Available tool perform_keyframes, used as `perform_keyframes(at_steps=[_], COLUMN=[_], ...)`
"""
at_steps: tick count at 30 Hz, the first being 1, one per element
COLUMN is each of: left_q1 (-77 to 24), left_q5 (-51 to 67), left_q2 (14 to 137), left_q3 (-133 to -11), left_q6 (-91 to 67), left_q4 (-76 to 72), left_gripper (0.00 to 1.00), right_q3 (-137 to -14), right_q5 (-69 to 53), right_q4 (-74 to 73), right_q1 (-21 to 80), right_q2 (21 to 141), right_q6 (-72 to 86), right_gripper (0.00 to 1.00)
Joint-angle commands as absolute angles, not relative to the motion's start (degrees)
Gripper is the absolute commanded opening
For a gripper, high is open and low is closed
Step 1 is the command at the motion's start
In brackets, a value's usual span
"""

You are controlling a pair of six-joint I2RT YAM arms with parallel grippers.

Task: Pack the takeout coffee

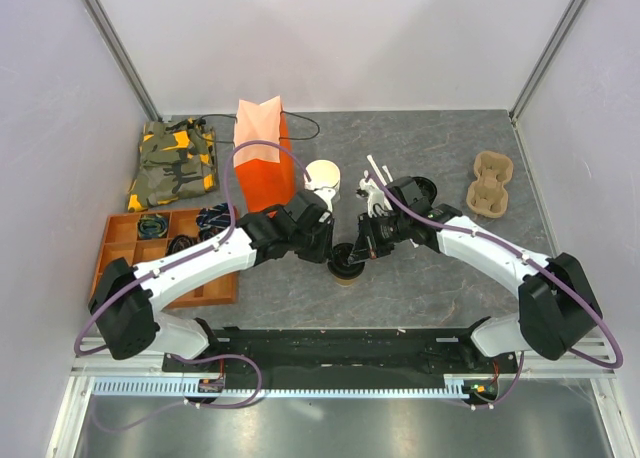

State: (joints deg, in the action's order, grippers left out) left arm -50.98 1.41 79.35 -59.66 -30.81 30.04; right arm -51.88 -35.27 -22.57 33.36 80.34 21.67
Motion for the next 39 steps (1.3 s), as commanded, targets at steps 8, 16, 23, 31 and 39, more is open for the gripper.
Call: perform_keyframes(at_steps=[8, 16, 23, 31, 39], left_q1=[-51.85, -52.12, -51.07, -50.45, -52.38], left_q5=[-2.46, -0.62, 3.78, 1.76, 0.18], left_q2=[76.64, 81.73, 88.24, 85.0, 77.96], left_q3=[-66.27, -63.55, -59.24, -62.4, -67.67], left_q6=[-24.35, -26.27, -28.65, -27.51, -26.02], left_q4=[31.99, 30.15, 29.62, 31.2, 31.9], left_gripper=[0.15, 0.04, 0.02, 0.02, 0.03], right_q3=[-50.71, -50.71, -50.45, -50.19, -50.36], right_q5=[-35.33, -35.42, -35.42, -35.42, -34.89], right_q4=[-20.92, -20.83, -20.83, -20.83, -20.74], right_q1=[32.26, 32.17, 32.17, 32.17, 32.17], right_q2=[80.86, 81.39, 82.18, 82.71, 81.3], right_q6=[22.06, 22.24, 22.15, 21.8, 22.15], right_gripper=[0.09, 0.09, 0.09, 0.08, 0.08])
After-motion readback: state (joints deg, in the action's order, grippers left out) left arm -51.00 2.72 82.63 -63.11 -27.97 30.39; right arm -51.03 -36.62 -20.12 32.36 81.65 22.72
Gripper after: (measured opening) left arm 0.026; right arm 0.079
